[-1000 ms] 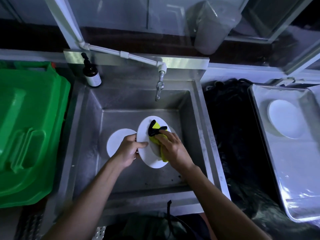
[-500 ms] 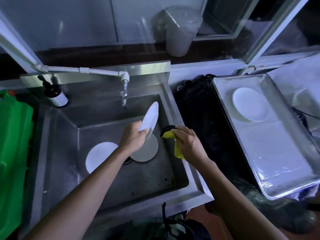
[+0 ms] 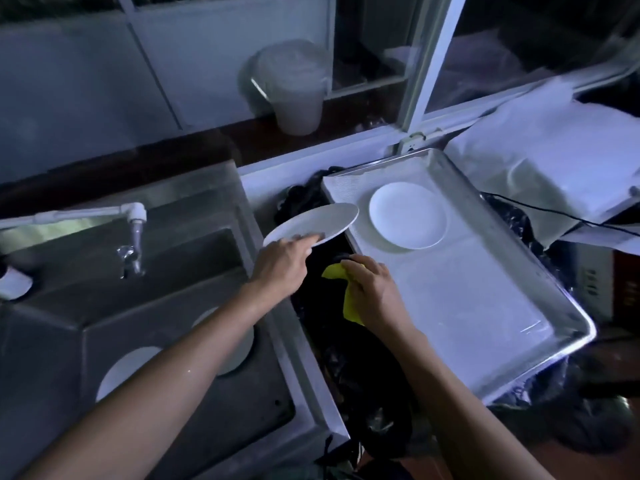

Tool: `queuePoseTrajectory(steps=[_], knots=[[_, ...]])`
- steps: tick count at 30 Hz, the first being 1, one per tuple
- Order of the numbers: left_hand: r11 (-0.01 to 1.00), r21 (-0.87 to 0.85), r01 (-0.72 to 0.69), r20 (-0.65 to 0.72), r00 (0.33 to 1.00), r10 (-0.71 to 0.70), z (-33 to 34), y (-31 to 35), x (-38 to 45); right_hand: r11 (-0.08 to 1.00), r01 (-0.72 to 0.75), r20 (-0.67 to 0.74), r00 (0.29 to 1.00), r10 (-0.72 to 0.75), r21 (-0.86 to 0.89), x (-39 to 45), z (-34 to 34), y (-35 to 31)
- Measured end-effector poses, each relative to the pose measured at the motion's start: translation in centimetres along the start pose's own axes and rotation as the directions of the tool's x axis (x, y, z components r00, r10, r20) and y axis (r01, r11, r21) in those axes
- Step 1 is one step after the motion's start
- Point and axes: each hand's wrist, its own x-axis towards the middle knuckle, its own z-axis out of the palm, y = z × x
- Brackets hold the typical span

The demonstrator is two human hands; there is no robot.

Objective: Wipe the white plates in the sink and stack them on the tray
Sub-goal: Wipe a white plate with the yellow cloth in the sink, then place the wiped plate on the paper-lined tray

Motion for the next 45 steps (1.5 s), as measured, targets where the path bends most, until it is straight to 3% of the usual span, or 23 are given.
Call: queuePoseTrajectory(steps=[5, 12, 22, 33, 39, 45], knots=[[0.989, 0.055, -0.140, 0.057, 0.989, 0.137, 4.3, 5.3, 5.9, 0.997, -0.057, -0.050, 0.997, 0.059, 0.044, 0.1, -4.9, 5.7], [0.967, 0.186, -0.176, 0.215, 0.967, 0.134, 10.6, 10.0, 11.6, 0.987, -0.132, -0.071, 0.988, 0.138, 0.089, -0.5, -8.2, 12.8], [0.945, 0.262, -0.195, 0.285, 0.951, 0.117, 16.5, 13.4, 14.4, 0.984, -0.162, -0.149, 0.974, 0.171, 0.070, -0.7, -8.9, 18.1], [0.853, 0.363, -0.375, 0.479, 0.860, 0.174, 20.3, 11.7, 14.2, 0.963, -0.265, -0.076, 0.961, 0.267, 0.042, -1.1, -8.0, 20.3], [0.855, 0.364, -0.370, 0.494, 0.855, 0.160, 21.4, 10.9, 14.6, 0.955, -0.295, -0.039, 0.955, 0.295, 0.011, -1.5, -7.8, 20.8], [0.839, 0.376, -0.394, 0.501, 0.848, 0.173, 21.9, 10.2, 15.5, 0.949, -0.312, -0.099, 0.944, 0.316, 0.045, -2.0, -7.3, 20.5]])
